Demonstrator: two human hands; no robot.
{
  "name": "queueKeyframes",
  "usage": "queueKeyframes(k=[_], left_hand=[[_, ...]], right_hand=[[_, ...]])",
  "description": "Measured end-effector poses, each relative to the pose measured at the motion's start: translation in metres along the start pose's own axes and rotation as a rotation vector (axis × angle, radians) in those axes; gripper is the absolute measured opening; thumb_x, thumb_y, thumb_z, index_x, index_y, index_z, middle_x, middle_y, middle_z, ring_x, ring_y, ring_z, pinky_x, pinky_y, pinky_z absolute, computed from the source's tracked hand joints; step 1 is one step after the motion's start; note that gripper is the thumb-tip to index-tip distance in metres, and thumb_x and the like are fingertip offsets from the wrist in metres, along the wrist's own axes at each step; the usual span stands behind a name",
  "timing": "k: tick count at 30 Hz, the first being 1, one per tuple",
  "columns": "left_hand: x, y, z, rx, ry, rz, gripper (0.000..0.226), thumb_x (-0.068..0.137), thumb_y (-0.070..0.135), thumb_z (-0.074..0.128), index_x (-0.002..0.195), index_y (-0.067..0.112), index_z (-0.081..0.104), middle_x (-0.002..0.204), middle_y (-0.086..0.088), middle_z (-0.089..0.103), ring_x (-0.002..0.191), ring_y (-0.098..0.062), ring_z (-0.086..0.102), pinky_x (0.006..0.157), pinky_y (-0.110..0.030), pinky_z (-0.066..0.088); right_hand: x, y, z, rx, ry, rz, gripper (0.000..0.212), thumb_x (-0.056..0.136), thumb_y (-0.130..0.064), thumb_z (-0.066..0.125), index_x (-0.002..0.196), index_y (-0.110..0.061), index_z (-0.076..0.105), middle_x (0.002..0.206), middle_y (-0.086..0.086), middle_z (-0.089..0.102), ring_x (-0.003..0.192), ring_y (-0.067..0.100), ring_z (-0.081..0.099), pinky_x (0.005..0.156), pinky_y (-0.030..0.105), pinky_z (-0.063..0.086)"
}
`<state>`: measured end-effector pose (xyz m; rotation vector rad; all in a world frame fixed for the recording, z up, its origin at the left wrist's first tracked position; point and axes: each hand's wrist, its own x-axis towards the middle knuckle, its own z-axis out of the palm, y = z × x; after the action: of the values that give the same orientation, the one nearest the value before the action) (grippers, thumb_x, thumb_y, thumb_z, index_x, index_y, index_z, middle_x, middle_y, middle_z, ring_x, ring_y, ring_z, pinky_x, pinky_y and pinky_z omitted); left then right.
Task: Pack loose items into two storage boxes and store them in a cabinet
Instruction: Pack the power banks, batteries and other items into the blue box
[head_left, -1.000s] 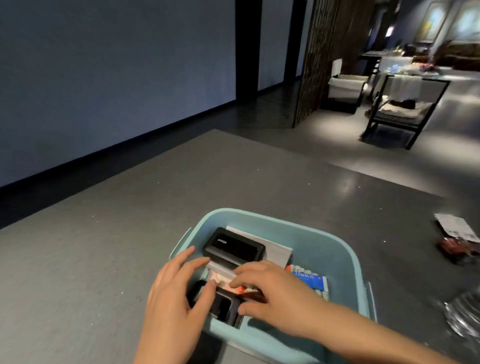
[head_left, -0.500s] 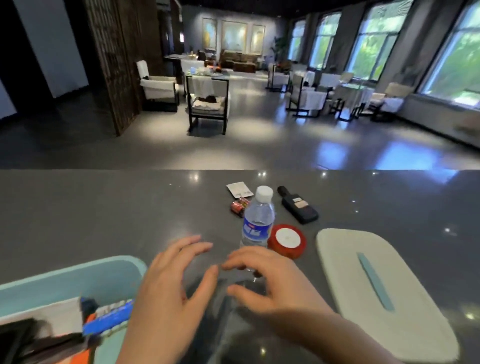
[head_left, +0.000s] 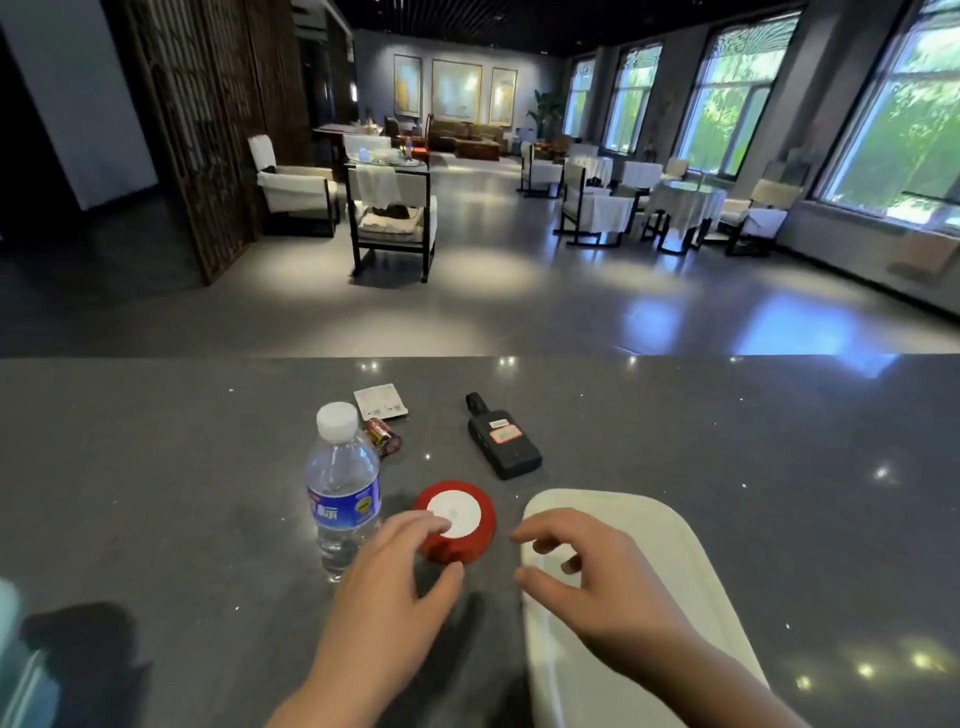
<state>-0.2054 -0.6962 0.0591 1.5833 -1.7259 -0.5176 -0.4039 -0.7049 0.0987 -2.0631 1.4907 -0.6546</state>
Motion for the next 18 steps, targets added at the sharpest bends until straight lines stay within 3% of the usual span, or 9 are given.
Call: queueKeyframes(k=[3, 8, 14, 18], left_hand=[[0.031, -0.012, 0.038, 0.064, -0.045, -0.078, 0.039, 0.081, 0.033, 0.067, 0.118, 0.031, 0.056, 0.122, 0.020, 0.045, 0.120, -0.005, 0.043, 0.096, -0.018, 0.034], [0.075, -0.034, 0.079, 0.237, -0.090, -0.200, 0.074, 0.070, 0.053, 0.066, 0.134, 0.028, 0.039, 0.140, 0.008, 0.034, 0.132, -0.016, 0.028, 0.107, -0.029, 0.030], [0.097, -0.043, 0.095, 0.280, -0.108, -0.258, 0.089, 0.064, 0.059, 0.066, 0.139, 0.027, 0.030, 0.136, 0.008, 0.028, 0.132, -0.015, 0.023, 0.105, -0.028, 0.032], [0.098, -0.044, 0.096, 0.291, -0.117, -0.286, 0.100, 0.055, 0.061, 0.070, 0.139, 0.027, 0.027, 0.135, 0.009, 0.027, 0.128, -0.014, 0.025, 0.103, -0.026, 0.033]], right_hand=[[0.033, 0.032, 0.000, -0.038, 0.001, 0.079, 0.027, 0.085, -0.035, 0.065, 0.111, -0.041, 0.061, 0.115, -0.025, 0.058, 0.102, -0.003, 0.054, 0.091, 0.023, 0.048], [0.118, 0.068, 0.017, -0.093, 0.034, 0.101, 0.054, 0.082, -0.029, 0.068, 0.133, -0.026, 0.051, 0.133, -0.006, 0.053, 0.120, 0.013, 0.050, 0.097, 0.026, 0.042], [0.213, 0.102, 0.045, -0.286, -0.132, 0.178, 0.075, 0.084, -0.049, 0.063, 0.143, -0.015, 0.032, 0.146, 0.004, 0.037, 0.134, 0.024, 0.032, 0.107, 0.038, 0.036], [0.240, 0.116, 0.060, -0.368, -0.102, 0.256, 0.089, 0.076, -0.055, 0.069, 0.143, -0.012, 0.029, 0.142, 0.007, 0.038, 0.132, 0.027, 0.034, 0.102, 0.040, 0.039]])
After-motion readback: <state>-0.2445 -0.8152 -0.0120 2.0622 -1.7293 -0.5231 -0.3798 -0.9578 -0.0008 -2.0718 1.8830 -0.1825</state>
